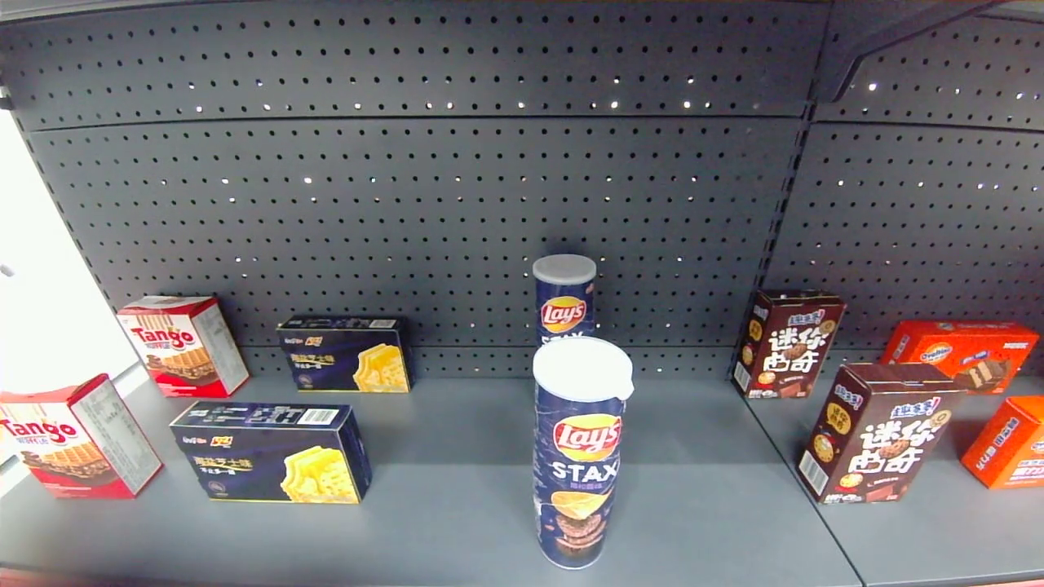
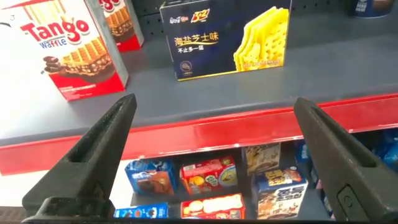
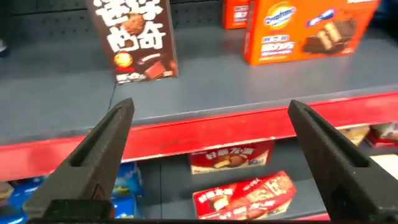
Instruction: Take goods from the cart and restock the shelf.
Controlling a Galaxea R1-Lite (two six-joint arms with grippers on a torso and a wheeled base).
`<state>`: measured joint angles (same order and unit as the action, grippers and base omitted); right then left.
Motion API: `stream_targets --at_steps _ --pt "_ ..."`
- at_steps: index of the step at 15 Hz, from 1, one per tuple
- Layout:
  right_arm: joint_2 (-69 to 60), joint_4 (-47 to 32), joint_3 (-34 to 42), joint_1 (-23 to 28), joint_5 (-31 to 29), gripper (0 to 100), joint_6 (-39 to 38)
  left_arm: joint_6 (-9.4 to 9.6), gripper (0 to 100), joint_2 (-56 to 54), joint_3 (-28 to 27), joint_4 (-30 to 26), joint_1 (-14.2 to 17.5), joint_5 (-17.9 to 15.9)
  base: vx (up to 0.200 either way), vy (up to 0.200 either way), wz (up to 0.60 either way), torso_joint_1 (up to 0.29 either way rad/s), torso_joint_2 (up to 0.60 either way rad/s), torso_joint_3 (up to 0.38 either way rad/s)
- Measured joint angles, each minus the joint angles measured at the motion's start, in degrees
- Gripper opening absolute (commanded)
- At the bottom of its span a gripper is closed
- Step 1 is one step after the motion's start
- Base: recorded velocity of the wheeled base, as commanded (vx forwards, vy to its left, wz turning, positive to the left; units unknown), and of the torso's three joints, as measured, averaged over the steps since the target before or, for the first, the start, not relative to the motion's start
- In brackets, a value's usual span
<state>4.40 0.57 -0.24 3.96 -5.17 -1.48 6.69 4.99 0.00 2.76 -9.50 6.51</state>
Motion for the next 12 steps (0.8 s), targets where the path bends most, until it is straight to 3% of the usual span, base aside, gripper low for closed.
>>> stream_targets --at_steps 3,7,8,10,12 --pt "-1.6 -0.5 0.2 -2.7 2.4 100 1.5 -0.49 100 0.0 0.0 0.0 0.0 -2.6 0.000 0.000 0.00 0.000 0.00 0.000" --pt "-3.9 -0.5 0.2 -3.9 2.7 100 1.5 -0.05 100 0.0 0.0 -3.0 -0.1 -13.5 0.000 0.000 0.00 0.000 0.00 0.000" --pt "-4.1 -0.5 0.2 -3.9 2.7 100 1.5 0.20 100 0.0 0.0 -2.9 -0.5 -14.7 0.000 0.000 0.00 0.000 0.00 0.000" --pt "-4.3 -0.5 0.2 -4.0 2.7 100 1.5 -0.21 100 0.0 0.0 -2.9 -1.3 -14.5 0.000 0.000 0.00 0.000 0.00 0.000" --pt "-4.4 -0.5 0.2 -4.0 2.7 100 1.5 -3.00 100 0.0 0.0 -2.9 -0.9 -11.9 0.000 0.000 0.00 0.000 0.00 0.000"
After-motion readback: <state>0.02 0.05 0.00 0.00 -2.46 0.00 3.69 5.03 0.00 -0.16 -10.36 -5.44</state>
